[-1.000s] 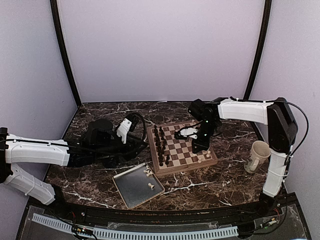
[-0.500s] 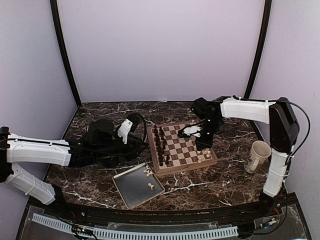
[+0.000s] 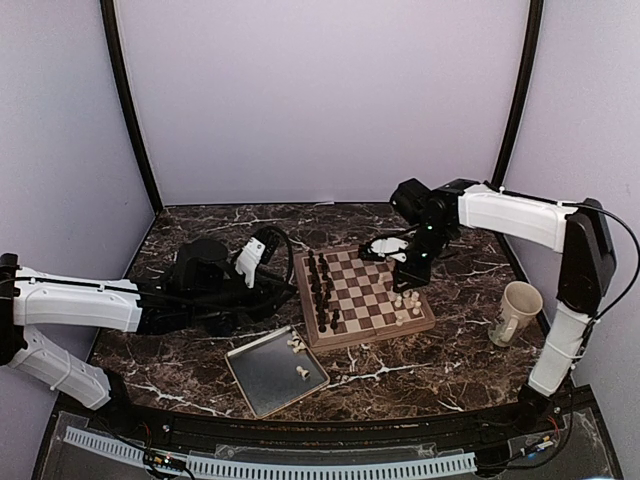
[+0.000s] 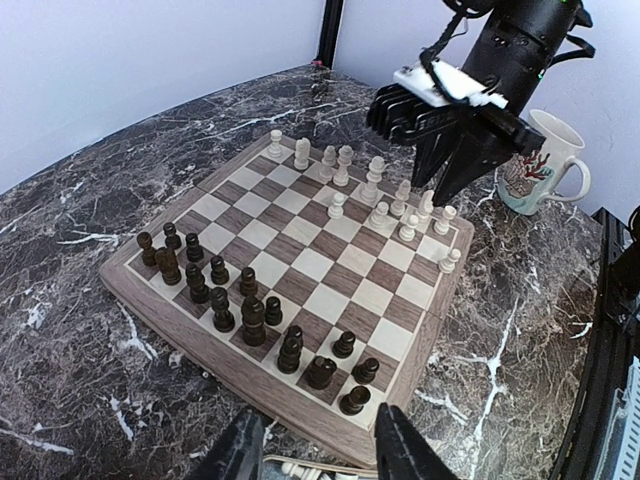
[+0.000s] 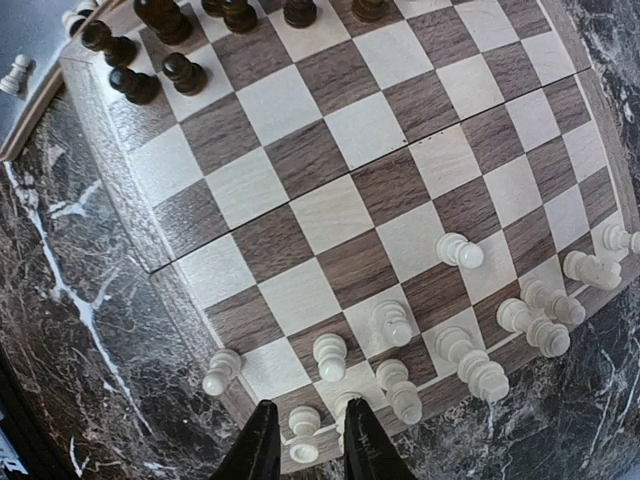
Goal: Set up the chess pieces on the board
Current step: Move the pawn to b2, then move the pawn to a2.
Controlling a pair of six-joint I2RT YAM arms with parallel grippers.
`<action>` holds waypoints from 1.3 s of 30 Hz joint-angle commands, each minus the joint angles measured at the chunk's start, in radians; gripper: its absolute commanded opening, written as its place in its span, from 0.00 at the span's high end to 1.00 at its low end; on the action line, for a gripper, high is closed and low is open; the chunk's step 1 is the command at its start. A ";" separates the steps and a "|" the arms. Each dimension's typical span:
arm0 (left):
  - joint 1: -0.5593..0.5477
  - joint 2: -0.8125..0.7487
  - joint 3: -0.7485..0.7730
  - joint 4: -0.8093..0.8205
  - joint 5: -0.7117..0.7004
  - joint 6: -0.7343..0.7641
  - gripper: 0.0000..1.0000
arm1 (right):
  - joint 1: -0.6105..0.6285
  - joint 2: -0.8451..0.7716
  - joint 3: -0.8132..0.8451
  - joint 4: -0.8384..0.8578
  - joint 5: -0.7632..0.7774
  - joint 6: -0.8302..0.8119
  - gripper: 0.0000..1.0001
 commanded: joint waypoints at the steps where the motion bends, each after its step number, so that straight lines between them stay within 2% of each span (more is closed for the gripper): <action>1: -0.005 -0.020 0.012 -0.011 -0.008 0.015 0.59 | 0.043 -0.079 -0.076 -0.009 -0.083 0.000 0.78; 5: -0.005 -0.009 0.021 -0.009 -0.003 0.017 0.59 | 0.098 -0.078 -0.148 0.002 -0.106 0.010 0.90; 7: -0.005 -0.006 0.025 -0.009 -0.001 0.017 0.59 | 0.112 -0.072 -0.168 0.009 -0.084 0.016 0.92; 17: -0.006 0.003 0.026 -0.008 0.000 0.016 0.59 | 0.120 -0.059 -0.196 0.067 0.035 0.042 0.92; 27: -0.006 0.004 0.022 -0.005 0.002 0.012 0.59 | 0.123 -0.040 -0.197 0.082 0.022 0.043 0.91; 39: -0.005 0.011 0.026 -0.004 0.009 0.015 0.59 | 0.124 -0.034 -0.232 0.120 0.163 0.038 0.92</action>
